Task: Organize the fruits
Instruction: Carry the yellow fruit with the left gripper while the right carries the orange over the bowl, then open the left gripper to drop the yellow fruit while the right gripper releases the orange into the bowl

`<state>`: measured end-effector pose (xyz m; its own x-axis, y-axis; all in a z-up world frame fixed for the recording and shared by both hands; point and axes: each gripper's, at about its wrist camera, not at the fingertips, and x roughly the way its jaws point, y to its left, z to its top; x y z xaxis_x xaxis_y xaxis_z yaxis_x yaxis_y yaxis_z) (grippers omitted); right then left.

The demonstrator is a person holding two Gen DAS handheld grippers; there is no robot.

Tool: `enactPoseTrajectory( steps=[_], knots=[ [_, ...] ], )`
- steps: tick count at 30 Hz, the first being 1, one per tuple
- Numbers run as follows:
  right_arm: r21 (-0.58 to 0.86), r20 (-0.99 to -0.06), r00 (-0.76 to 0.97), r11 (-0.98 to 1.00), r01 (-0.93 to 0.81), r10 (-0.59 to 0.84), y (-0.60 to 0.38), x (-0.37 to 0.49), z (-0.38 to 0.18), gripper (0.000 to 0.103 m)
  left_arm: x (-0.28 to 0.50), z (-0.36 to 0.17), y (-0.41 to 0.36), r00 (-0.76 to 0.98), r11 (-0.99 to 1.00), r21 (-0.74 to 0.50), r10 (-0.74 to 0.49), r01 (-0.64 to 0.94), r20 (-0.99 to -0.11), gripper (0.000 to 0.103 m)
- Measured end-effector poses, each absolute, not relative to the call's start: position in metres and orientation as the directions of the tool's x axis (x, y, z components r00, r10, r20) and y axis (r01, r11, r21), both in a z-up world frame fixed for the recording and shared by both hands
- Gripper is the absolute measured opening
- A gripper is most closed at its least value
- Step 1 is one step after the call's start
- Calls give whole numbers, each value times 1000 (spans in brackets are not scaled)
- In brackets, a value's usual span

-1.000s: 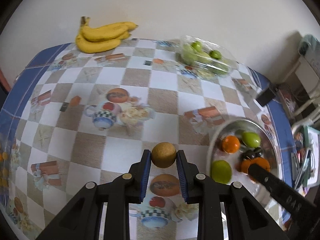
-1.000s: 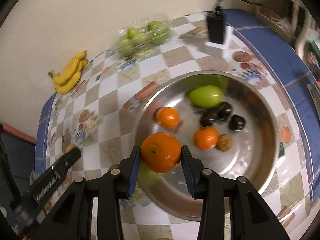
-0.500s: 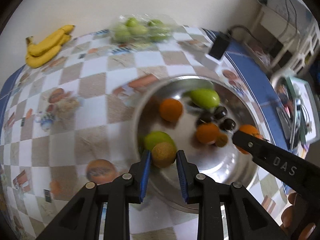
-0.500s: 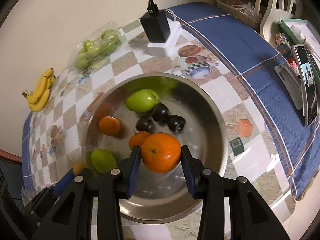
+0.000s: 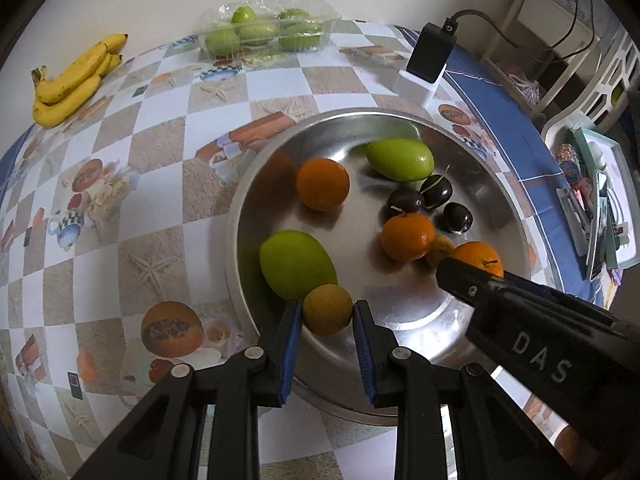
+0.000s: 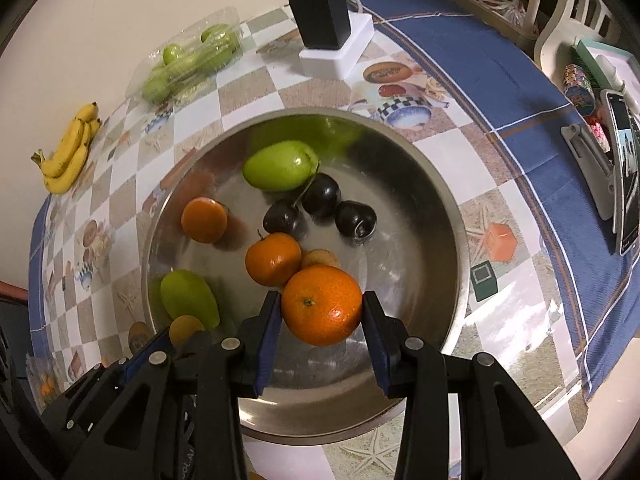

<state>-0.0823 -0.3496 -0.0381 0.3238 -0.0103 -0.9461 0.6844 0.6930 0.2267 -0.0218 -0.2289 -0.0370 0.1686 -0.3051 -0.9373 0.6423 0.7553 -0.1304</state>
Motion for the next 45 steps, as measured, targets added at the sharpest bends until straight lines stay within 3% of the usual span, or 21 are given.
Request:
enactPoseTrajectory(
  steps=[25,28,45],
  knots=[
    [218,-961,274,694,686,30,-349,-74,-53,43,-25,-44,-231,143,749,-131,-290,650,-946,30],
    [219,-961,277,688,692,28,-350,-75,-52,52,-25,-43,-230,147,750,-129,-290,649,-946,38],
    [252,-930,365,657,711,-38,-356,-83,-28,54,0,-25,-205,177,802,-194,-347,565,-921,56]
  ],
)
